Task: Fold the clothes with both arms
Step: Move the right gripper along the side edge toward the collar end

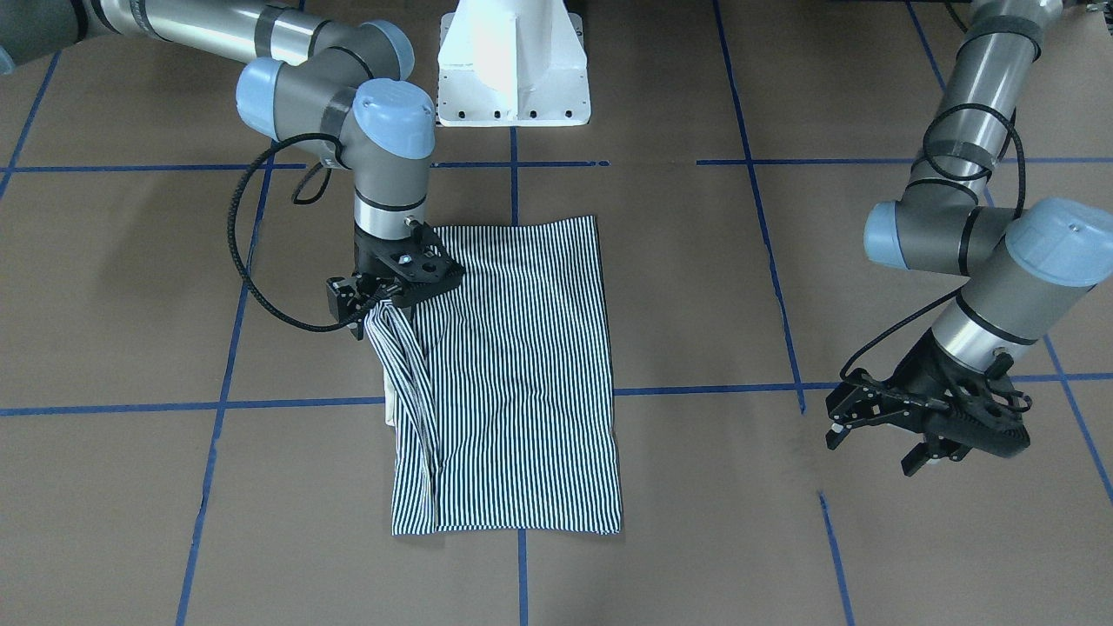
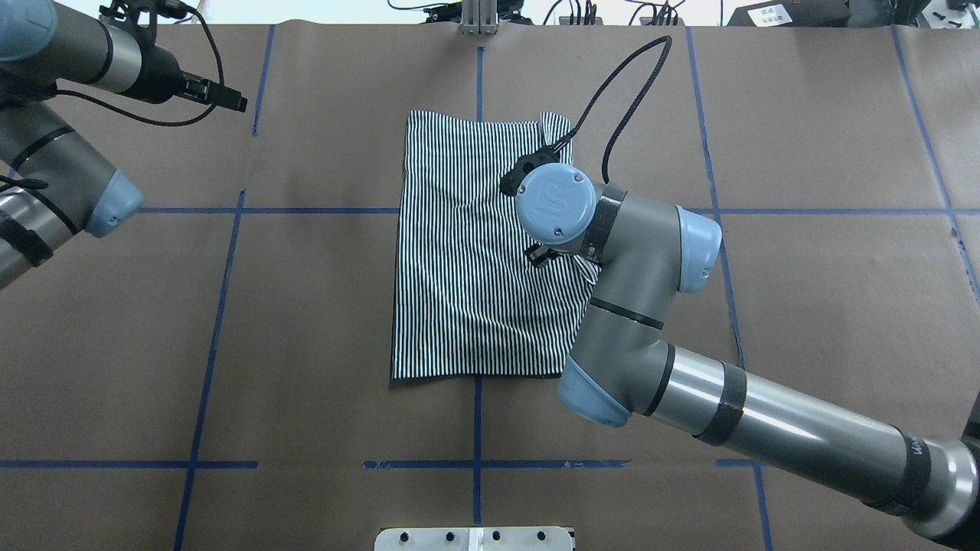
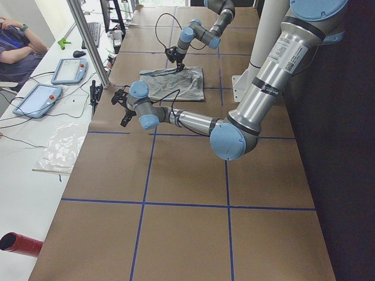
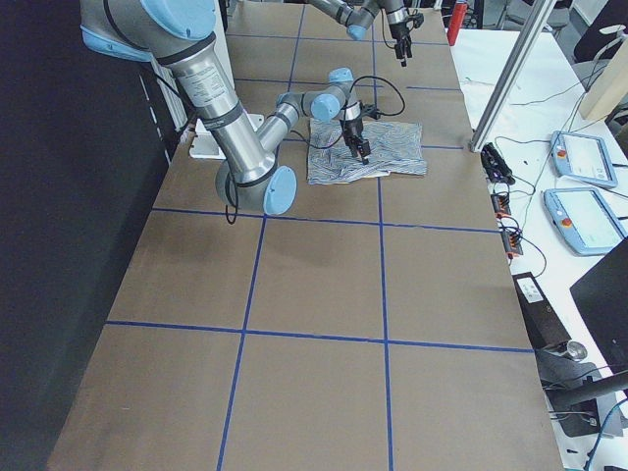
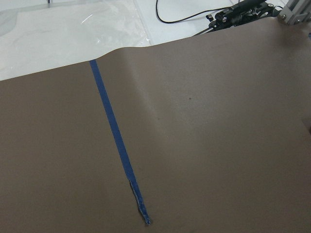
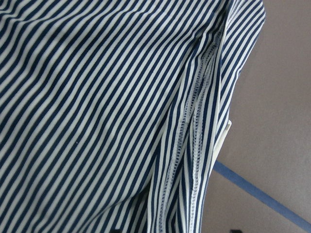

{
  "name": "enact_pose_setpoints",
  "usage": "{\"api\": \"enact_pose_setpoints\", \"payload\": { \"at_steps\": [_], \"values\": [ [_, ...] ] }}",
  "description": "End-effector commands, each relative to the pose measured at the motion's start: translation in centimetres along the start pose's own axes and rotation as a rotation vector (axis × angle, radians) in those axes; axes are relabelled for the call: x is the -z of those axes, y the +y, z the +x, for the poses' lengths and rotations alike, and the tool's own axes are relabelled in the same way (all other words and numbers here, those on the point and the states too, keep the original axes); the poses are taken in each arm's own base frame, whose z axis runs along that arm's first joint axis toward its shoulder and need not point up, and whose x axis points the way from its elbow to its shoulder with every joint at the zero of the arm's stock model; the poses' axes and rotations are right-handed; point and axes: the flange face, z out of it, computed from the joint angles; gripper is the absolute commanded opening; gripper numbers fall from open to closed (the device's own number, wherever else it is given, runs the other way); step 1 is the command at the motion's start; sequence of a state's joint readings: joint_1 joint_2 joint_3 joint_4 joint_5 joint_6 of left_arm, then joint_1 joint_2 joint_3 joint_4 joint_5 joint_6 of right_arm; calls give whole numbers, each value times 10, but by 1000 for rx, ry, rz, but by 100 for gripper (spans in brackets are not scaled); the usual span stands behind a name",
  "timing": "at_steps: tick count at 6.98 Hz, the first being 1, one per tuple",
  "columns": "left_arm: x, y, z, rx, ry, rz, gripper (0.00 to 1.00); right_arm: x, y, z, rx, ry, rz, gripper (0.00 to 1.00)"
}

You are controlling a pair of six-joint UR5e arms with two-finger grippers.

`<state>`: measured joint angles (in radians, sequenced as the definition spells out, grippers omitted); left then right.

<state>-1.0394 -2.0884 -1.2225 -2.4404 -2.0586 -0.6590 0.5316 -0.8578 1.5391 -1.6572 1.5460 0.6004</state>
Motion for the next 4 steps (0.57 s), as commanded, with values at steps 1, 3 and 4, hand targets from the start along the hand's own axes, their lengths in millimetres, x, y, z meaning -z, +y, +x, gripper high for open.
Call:
{"api": "enact_pose_setpoints", "payload": {
  "at_steps": [1,3,4],
  "values": [
    [-1,2,0,0,0,-3,100,-15,8,3,7,19,-27,79],
    [-1,2,0,0,0,-3,100,-19,12,1,12,22,-36,79],
    [-1,2,0,0,0,-3,100,-21,14,0,13,23,-39,79]
  ]
}}
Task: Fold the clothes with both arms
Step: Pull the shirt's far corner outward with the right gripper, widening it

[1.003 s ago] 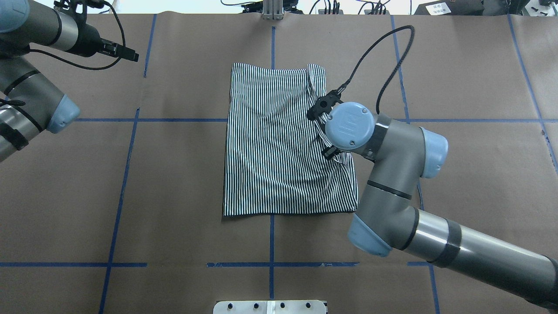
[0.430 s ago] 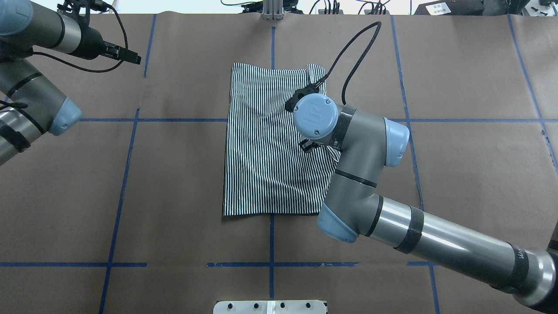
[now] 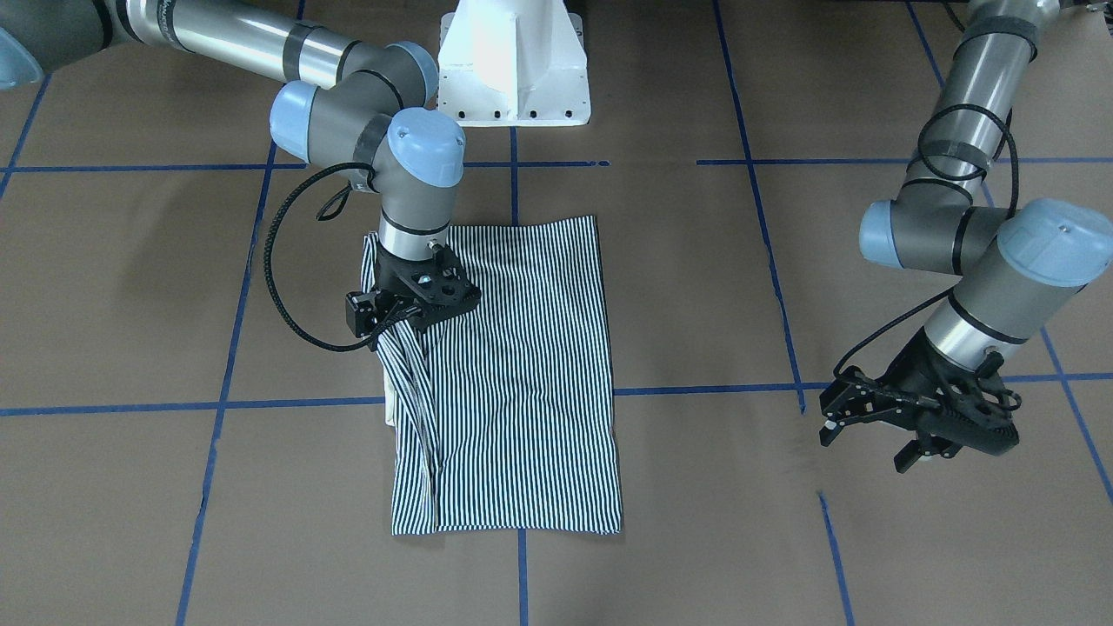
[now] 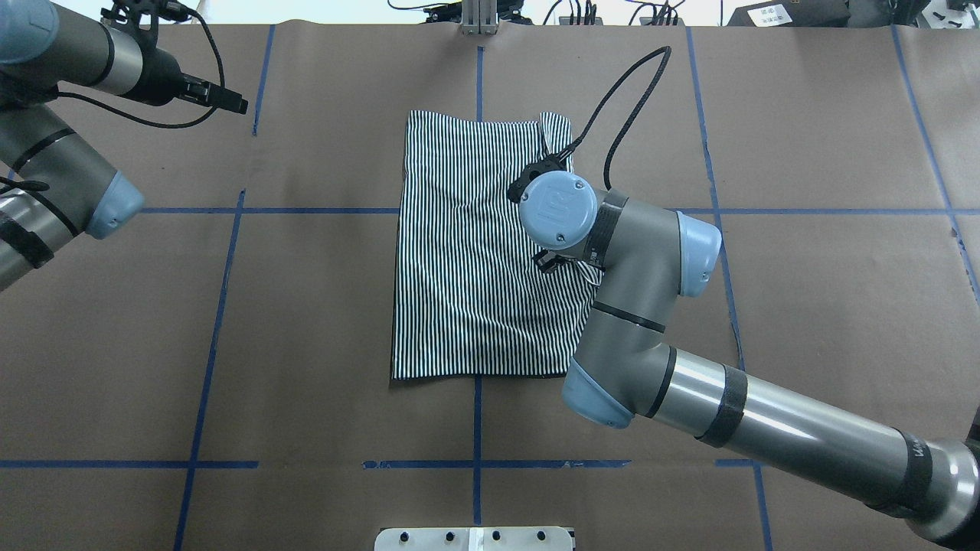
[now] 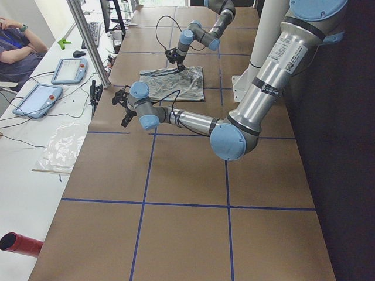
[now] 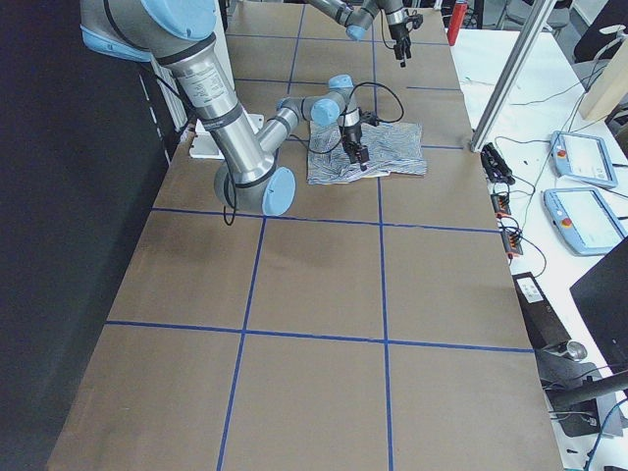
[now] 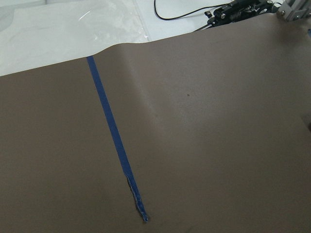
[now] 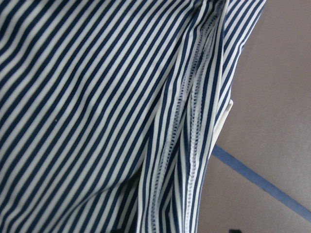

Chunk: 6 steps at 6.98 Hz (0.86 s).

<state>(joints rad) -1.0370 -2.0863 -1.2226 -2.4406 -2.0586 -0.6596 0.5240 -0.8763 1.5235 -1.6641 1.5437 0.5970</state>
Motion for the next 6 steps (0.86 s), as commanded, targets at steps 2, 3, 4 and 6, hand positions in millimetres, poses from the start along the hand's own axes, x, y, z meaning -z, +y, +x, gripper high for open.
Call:
{"api": "enact_pose_setpoints", "payload": {
  "at_steps": [2,3,4,6],
  "values": [
    [0,0,0,0,0,0,100,-13,6,6,8,18,-19,79],
    [0,0,1,-1,1,1,100,-15,5,16,9,34,-36,79],
    [0,0,1,-1,1,1,100,-13,0,32,30,46,-39,79],
    [0,-1,2,-1,2,1,100,-24,10,78,40,74,-52,79]
  ]
}}
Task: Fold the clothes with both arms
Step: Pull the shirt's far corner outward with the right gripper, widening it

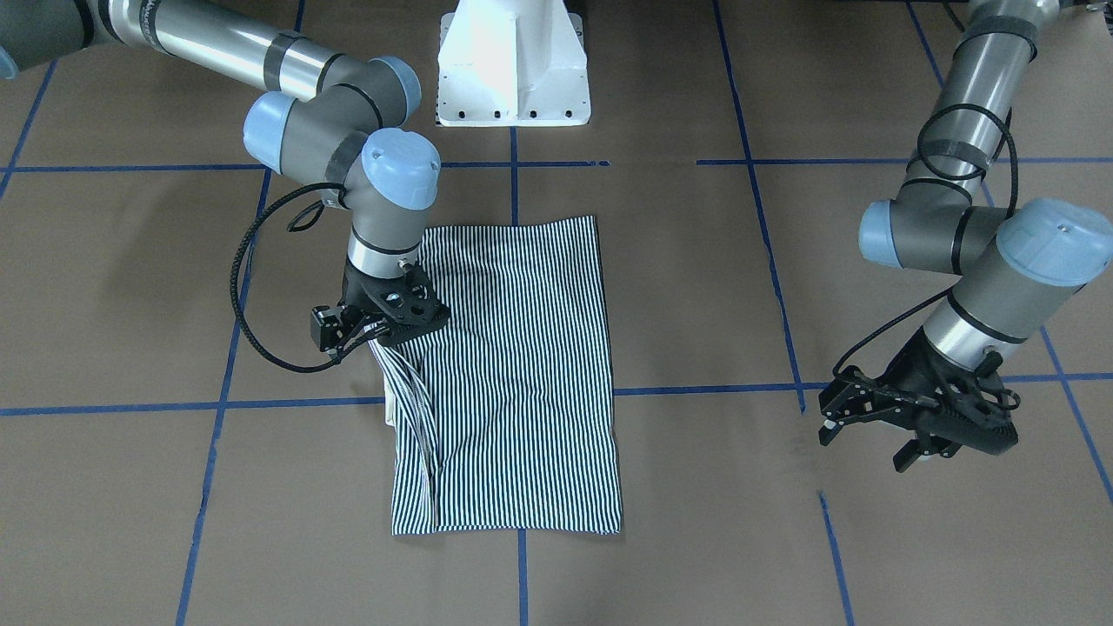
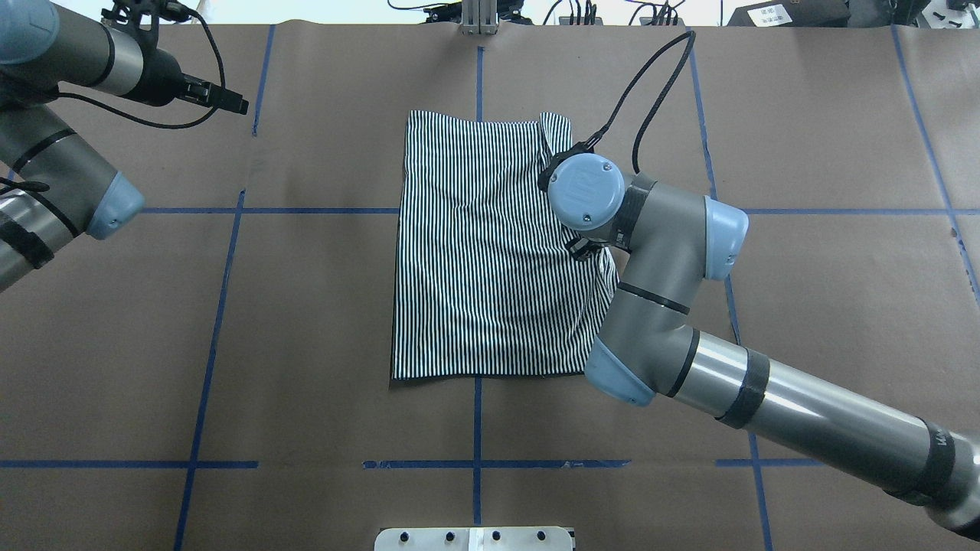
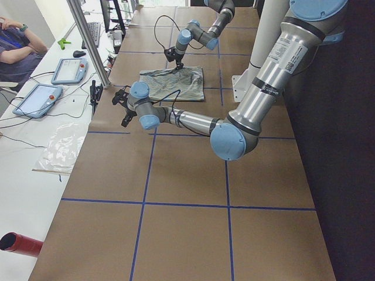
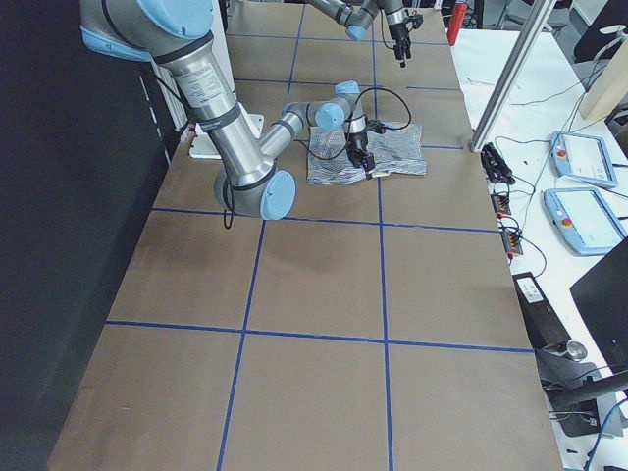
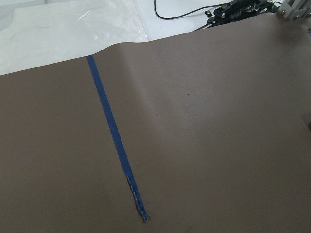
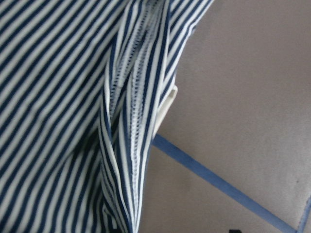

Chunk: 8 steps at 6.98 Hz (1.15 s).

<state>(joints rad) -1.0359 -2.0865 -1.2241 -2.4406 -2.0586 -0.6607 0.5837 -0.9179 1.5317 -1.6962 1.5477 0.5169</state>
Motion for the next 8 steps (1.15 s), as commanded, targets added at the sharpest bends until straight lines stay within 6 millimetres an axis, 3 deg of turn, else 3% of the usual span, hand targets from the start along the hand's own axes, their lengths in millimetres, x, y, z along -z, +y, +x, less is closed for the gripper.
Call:
{"api": "enact_pose_setpoints", "payload": {
  "at_steps": [1,2,3,6,7,8],
  "values": [
    [0,-1,3,2,3,2,100,-17,35,45,20,26,-20,79],
    [2,-2,5,1,6,5,100,-16,55,58,18,24,-16,80],
    [1,-1,3,1,3,4,100,-9,58,62,1,4,-11,83],
    [12,-8,14,-13,19,28,100,16,35,61,-179,-133,80,98],
    [12,-11,18,-16,21,31,100,22,28,71,-276,-188,108,99],
    [13,-12,20,-18,22,35,100,30,6,70,-307,-203,116,99]
  ]
}}
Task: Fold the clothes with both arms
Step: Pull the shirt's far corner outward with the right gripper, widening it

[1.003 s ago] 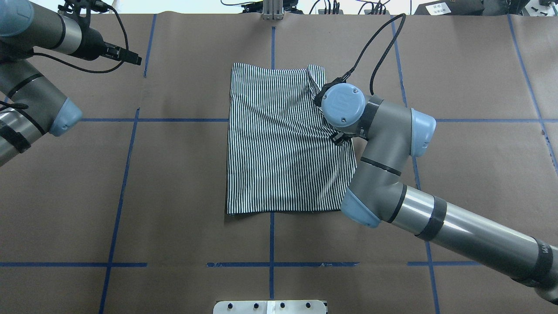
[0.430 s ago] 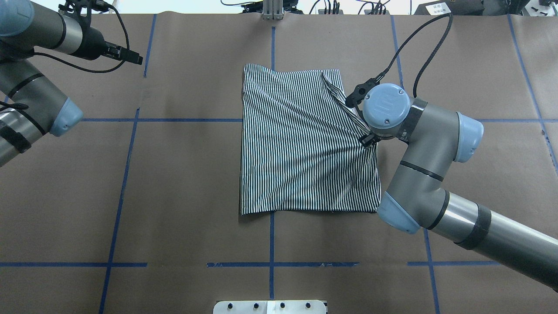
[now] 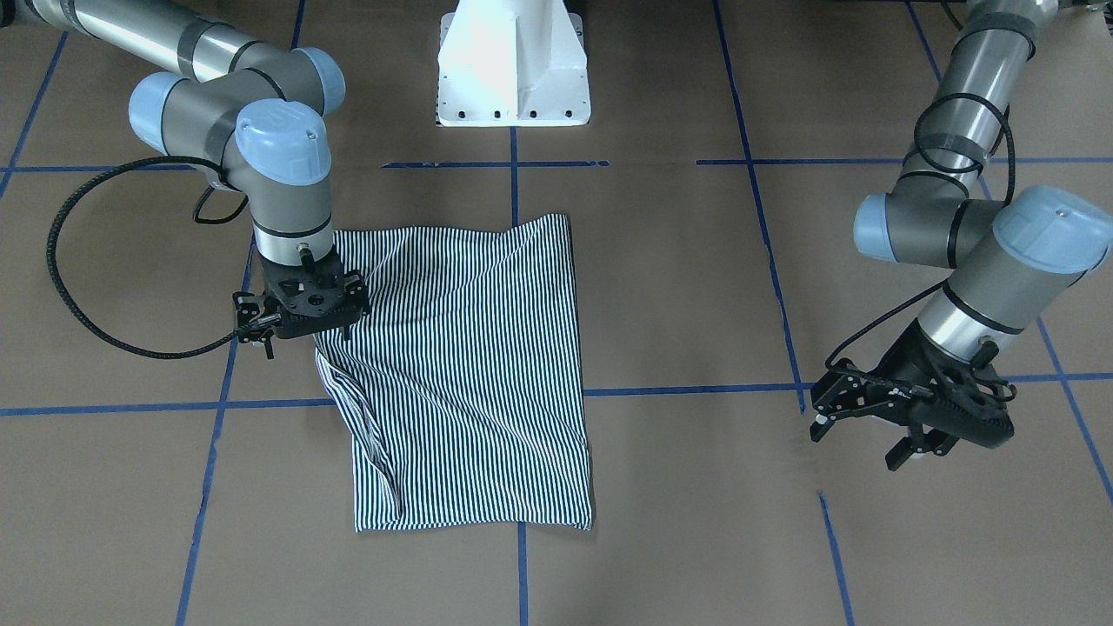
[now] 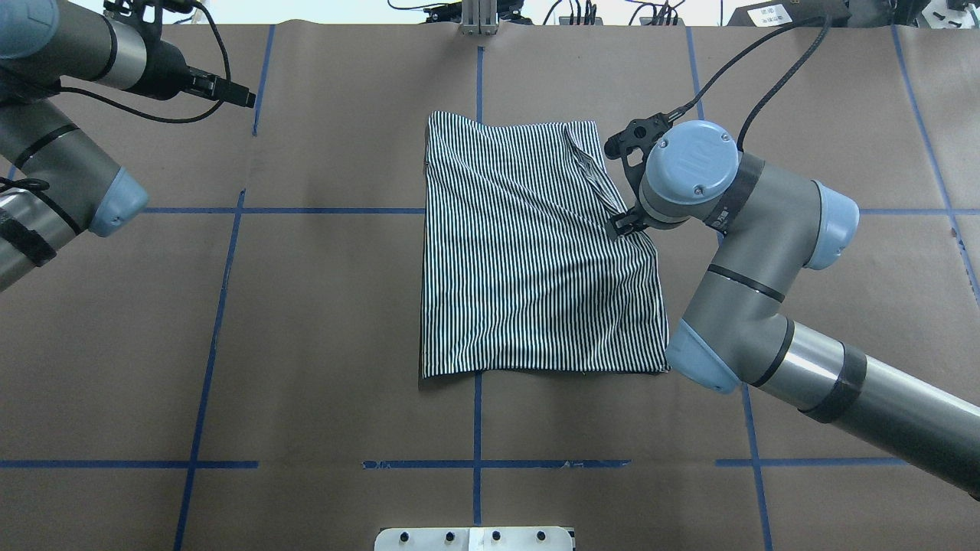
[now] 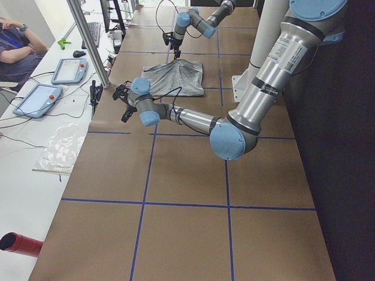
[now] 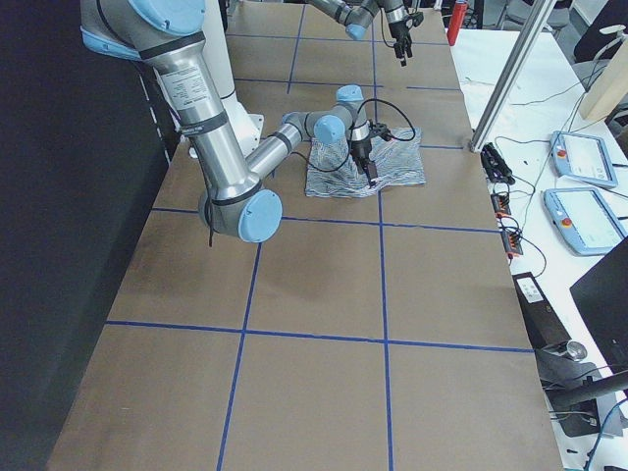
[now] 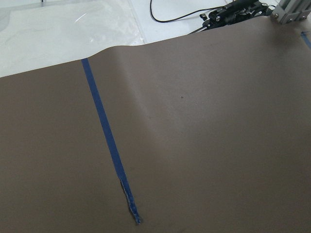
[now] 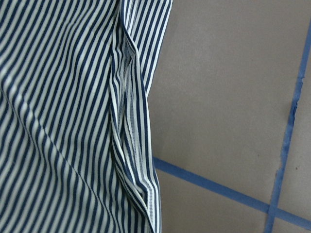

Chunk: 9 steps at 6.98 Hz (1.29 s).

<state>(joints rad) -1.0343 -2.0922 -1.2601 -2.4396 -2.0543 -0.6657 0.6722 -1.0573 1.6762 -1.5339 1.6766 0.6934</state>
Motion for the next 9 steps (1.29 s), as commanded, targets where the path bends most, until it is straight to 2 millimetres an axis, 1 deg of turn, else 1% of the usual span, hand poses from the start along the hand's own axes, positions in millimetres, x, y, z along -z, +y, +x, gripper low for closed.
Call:
{"api": "enact_pose_setpoints", "payload": {
  "at_steps": [1,2,3,4,5,6,7,9],
  "values": [
    [4,-4,6,-7,5,12,100,-3,-45,-13,-64,-30,19,98],
    [5,-5,8,-8,7,14,100,-17,-77,-14,-44,-24,27,91],
    [5,-7,9,-8,9,16,100,-35,-91,-5,-15,-47,17,79],
    [7,-8,11,-11,12,20,100,-46,-95,-3,36,-44,6,67],
    [7,-8,11,-11,12,20,100,-46,-93,-5,83,-59,-7,60],
    [8,-9,13,-12,14,22,100,-47,-90,-9,90,-66,-17,56],
    [8,-9,13,-12,14,22,100,-50,-84,-23,104,-76,-25,54],
    [8,-9,13,-12,14,22,100,-51,-80,-31,110,-82,-27,51]
  ]
}}
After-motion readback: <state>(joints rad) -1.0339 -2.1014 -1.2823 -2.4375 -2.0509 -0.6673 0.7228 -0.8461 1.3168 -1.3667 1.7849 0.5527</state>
